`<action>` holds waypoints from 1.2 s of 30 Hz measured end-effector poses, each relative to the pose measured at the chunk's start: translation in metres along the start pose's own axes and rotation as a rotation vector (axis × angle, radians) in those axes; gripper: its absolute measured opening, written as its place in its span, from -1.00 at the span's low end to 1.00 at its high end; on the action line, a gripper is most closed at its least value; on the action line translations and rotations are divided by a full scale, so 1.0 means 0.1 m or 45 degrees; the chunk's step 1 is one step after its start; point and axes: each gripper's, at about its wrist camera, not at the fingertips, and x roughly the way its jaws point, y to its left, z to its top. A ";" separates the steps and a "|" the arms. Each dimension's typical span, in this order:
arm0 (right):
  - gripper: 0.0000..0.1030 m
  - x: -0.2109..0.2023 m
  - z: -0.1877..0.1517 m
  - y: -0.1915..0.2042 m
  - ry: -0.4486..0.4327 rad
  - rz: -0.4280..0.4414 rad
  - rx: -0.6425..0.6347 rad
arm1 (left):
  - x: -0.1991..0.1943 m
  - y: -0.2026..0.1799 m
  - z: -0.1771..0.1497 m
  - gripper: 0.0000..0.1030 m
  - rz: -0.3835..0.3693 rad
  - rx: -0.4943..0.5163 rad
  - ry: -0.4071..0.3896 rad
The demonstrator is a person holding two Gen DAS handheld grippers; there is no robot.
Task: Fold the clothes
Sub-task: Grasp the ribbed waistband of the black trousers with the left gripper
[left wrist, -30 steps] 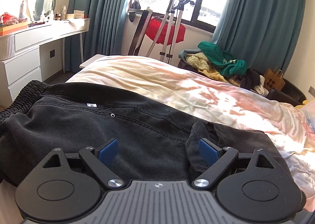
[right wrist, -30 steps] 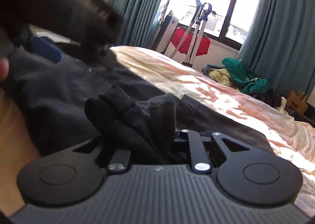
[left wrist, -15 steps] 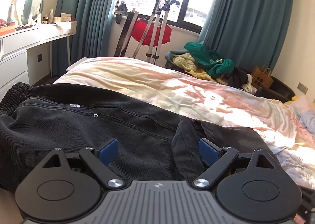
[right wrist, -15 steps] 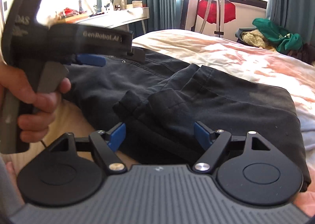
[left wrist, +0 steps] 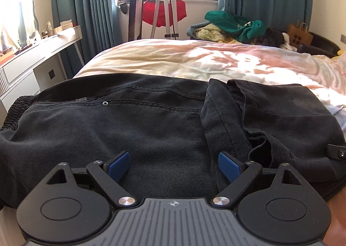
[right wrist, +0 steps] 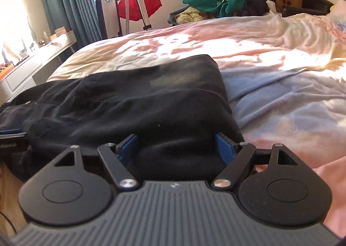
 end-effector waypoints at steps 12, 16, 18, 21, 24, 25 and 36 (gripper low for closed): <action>0.62 -0.03 0.03 0.03 0.002 -0.019 0.003 | -0.70 0.86 0.02 0.90 -0.020 -0.501 0.085; 0.62 -0.06 0.05 0.02 0.000 -0.017 0.016 | -0.79 1.40 -0.12 0.94 -0.039 -0.800 0.165; 0.61 -0.08 0.05 0.00 0.003 -0.015 0.033 | -0.72 1.70 -0.25 0.94 -0.063 -1.000 0.221; 0.58 -0.10 0.06 -0.02 0.021 -0.030 0.034 | -0.55 2.05 -0.42 0.84 -0.062 -1.282 0.200; 0.58 -0.14 0.07 -0.07 0.021 -0.043 0.035 | -0.25 2.32 -0.50 0.81 -0.066 -1.514 0.219; 0.58 -0.14 0.06 -0.10 0.023 -0.037 0.057 | -0.20 2.36 -0.51 0.81 -0.084 -1.556 0.201; 0.58 -0.20 0.07 -0.09 -0.041 -0.032 0.062 | 0.02 2.71 -0.49 0.49 0.073 -1.612 0.012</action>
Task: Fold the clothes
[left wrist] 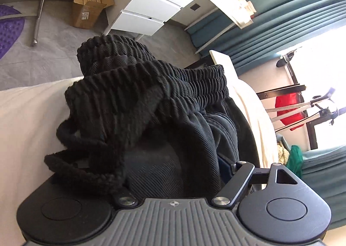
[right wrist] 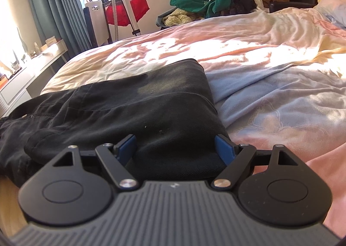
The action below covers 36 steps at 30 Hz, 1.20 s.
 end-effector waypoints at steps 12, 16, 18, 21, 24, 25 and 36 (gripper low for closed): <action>0.59 0.19 -0.19 0.41 -0.019 0.066 -0.246 | -0.02 -0.18 0.01 -0.52 0.013 0.242 -0.136; 0.60 0.09 -0.15 0.45 -0.076 0.058 -0.231 | -0.01 -0.26 -0.01 -0.60 0.022 0.274 -0.152; 0.61 0.09 -0.17 0.45 -0.063 0.066 -0.240 | -0.06 -0.31 -0.03 -0.65 0.026 0.274 -0.159; 0.60 0.13 -0.18 0.45 -0.041 0.067 -0.250 | -0.20 -0.40 -0.02 -0.70 -0.003 0.317 -0.191; 0.61 0.11 -0.14 0.43 -0.037 0.088 -0.210 | -0.32 -0.60 -0.12 -0.74 0.015 0.451 -0.268; 0.59 0.08 -0.11 0.40 -0.039 0.103 -0.176 | -0.36 -0.69 -0.18 -0.75 0.022 0.500 -0.305; 0.58 -0.15 0.18 -0.10 -0.136 0.064 0.099 | -1.10 -2.07 -1.49 -0.76 -0.035 1.078 -0.795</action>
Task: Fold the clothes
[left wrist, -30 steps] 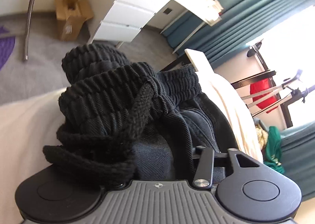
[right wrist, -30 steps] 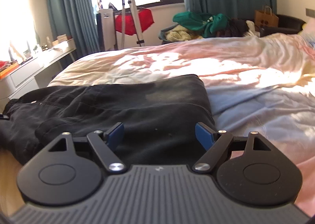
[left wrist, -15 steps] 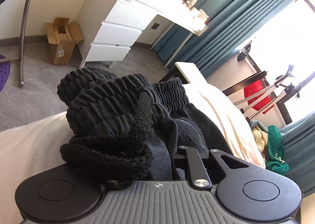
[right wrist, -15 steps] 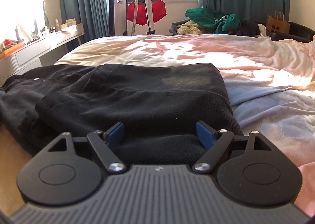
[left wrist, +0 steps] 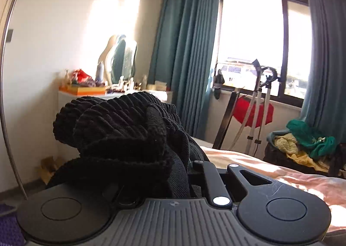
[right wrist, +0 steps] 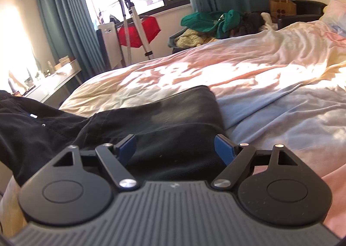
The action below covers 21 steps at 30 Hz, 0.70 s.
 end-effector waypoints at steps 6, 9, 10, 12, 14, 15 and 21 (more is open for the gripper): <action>0.58 -0.11 0.19 -0.42 -0.052 -0.074 0.205 | -0.59 -1.10 0.08 -0.77 -0.151 0.062 -0.164; 0.58 -0.17 0.24 -0.59 -0.084 -0.137 0.276 | -0.87 -1.74 -0.06 -0.77 -0.218 0.157 -0.216; 0.58 -0.19 0.26 -0.65 -0.096 -0.159 0.303 | -0.97 -1.94 -0.15 -0.77 -0.249 0.185 -0.224; 0.58 -0.23 0.28 -0.76 -0.127 -0.194 0.355 | -1.13 -2.32 -0.33 -0.77 -0.315 0.240 -0.228; 0.58 -0.27 0.31 -0.86 -0.159 -0.231 0.396 | -1.25 -2.67 -0.56 -0.78 -0.387 0.301 -0.220; 0.58 -0.29 0.32 -0.92 -0.173 -0.251 0.413 | -1.27 -2.83 -0.71 -0.78 -0.414 0.350 -0.206; 0.58 -0.33 0.32 -1.29 -0.207 -0.323 0.547 | -1.34 -3.64 -1.72 -0.78 -0.542 0.701 -0.089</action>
